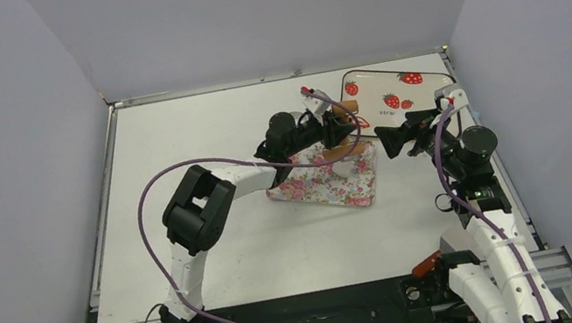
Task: Roll out the dumpling wrappers from the dough
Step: Flatten out the dough on the work surface.
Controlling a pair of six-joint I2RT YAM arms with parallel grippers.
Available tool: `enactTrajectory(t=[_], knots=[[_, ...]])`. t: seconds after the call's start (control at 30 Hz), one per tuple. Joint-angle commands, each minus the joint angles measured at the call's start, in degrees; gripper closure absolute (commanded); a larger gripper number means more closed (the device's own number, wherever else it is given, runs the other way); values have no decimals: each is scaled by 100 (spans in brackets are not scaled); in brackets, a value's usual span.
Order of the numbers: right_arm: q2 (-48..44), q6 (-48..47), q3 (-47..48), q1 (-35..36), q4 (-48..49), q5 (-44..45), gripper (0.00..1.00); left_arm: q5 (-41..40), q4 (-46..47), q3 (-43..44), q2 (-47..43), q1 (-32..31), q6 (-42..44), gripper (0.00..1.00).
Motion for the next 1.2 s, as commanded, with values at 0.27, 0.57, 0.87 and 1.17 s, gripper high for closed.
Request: enactTrajectory(t=[0.27,0.57,0.87,1.17], knots=[[-189,-75,298,-72,53,144,8,-725,150,-126,459,-127,117,100],[-219,-145,421,-107,47,124,9,-1191,-530,-330,443,-249,-160,100],[-273,-53,379,-130,-179,146,8,-1252,-219,-1032,292,-359,85,100],[-133,750,657,-159,-966,1956,1,-385,-465,-765,-291,-395,348,100]])
